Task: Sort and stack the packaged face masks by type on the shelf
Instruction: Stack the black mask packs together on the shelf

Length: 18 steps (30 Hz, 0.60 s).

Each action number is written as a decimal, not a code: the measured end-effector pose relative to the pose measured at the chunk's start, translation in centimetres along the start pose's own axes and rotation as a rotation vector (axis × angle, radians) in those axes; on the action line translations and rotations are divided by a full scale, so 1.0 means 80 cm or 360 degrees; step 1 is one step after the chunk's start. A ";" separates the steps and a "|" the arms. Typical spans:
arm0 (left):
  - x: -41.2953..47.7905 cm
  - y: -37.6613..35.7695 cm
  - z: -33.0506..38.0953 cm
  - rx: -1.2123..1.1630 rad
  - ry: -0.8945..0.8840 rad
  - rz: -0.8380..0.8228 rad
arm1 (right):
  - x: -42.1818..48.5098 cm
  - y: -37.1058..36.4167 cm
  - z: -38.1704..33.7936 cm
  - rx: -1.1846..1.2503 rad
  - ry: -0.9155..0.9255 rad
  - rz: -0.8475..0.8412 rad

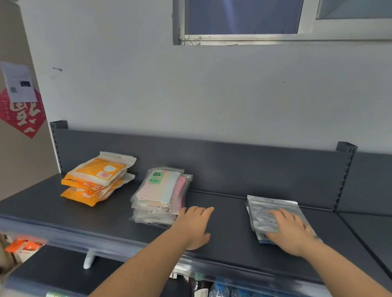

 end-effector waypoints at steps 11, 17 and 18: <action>0.010 0.002 0.011 -0.0053 -0.0017 -0.0002 | -0.007 0.003 0.005 0.0067 0.0018 0.0032; 0.027 -0.011 0.026 -0.0199 -0.0051 -0.0045 | -0.012 -0.008 0.009 0.0076 0.0031 0.0049; 0.031 -0.015 0.029 -0.0205 -0.0066 -0.0063 | -0.011 -0.009 0.010 0.0072 0.0028 0.0052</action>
Point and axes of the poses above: each hand's wrist, its own x-axis towards the middle knuckle, its own y-axis out of the back of the hand, z = x × y, the point moved 9 cm from there along x, towards the middle knuckle, and after that the axes turned 7 degrees about -x, right-handed, at the moved point
